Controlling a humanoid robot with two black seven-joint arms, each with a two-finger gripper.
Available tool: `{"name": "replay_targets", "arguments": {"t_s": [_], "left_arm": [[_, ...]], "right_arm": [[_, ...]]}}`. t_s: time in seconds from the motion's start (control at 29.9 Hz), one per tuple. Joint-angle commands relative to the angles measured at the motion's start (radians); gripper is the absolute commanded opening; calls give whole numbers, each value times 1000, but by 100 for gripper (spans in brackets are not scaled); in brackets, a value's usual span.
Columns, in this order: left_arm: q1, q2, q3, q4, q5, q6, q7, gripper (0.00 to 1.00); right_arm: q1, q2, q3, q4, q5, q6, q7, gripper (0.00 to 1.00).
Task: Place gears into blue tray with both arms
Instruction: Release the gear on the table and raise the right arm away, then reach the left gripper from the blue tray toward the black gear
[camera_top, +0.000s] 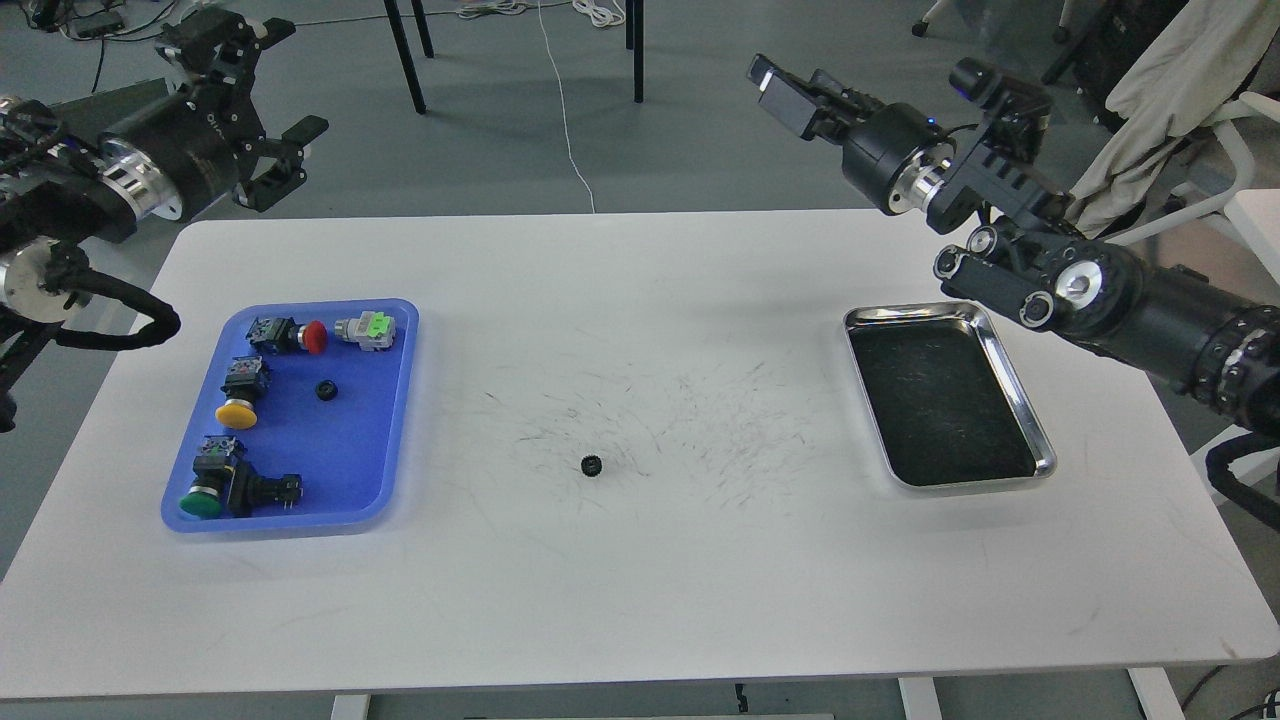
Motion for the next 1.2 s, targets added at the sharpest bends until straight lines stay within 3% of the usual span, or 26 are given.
{"name": "replay_targets", "arguments": {"t_s": [0.0,0.07,0.2,0.37,0.57,0.74,0.87,0.94,0.97,1.17], "left_arm": [[6,4,32,-65,93,0,-31,91],[6,4,32,-82,145,10,-56,91],[18,27,64,-195,217,14,-59,91],[22,77,92,-330,354,18,-61,91],[41,120,127,-479,544,21,-61,91],[82,123,188,-537,757,86,-67,91],[93,126,205,-596,845,118,-111,91],[93,126,205,-596,845,118,-111,91],[107,122,205,-599,844,156,-178,89],[108,142,210,-631,851,244,-183,85]], "right_arm": [[-1,-83,27,-1,118,32,-8,92],[-4,-122,40,-6,183,48,-16,92],[-15,-202,47,-7,307,100,-28,93],[-24,-266,25,-7,485,212,-108,95],[-64,-357,40,-4,531,278,-113,96],[-112,-383,45,-6,557,318,-114,96],[-129,-403,40,-7,617,353,-116,96],[-129,-403,40,-7,617,353,-116,96],[-155,-404,42,-7,623,353,-116,96],[-172,-410,43,-7,623,353,-116,96]]}}
